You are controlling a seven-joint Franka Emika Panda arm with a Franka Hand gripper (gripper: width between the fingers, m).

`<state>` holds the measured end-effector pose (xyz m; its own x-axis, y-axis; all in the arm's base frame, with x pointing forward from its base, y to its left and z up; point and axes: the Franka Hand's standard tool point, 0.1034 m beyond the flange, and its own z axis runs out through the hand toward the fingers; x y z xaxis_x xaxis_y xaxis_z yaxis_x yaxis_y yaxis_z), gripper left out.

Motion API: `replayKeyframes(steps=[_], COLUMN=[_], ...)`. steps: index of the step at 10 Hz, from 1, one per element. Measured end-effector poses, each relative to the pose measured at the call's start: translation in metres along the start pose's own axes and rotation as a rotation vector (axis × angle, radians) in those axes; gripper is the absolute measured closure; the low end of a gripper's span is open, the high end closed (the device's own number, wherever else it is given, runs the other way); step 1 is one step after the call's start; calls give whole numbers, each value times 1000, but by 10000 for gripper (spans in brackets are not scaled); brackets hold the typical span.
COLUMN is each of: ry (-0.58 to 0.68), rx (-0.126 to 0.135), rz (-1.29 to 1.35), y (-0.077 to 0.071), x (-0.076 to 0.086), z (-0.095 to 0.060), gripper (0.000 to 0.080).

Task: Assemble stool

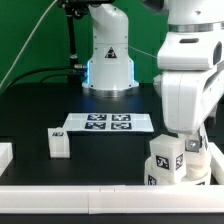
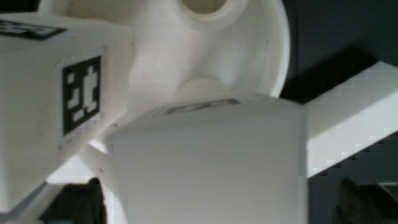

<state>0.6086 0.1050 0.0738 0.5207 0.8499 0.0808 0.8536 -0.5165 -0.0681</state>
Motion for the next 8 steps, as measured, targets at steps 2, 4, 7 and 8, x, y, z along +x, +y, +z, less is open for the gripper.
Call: replayKeyframes(steps=[2, 4, 7, 8], ry=[3, 3, 3, 3], rx=[-3, -3, -3, -3], rz=[0, 0, 0, 0], y=[0, 0, 0, 0], x=[0, 0, 0, 0], z=[1, 1, 1, 1], gripper=[150, 173, 461, 461])
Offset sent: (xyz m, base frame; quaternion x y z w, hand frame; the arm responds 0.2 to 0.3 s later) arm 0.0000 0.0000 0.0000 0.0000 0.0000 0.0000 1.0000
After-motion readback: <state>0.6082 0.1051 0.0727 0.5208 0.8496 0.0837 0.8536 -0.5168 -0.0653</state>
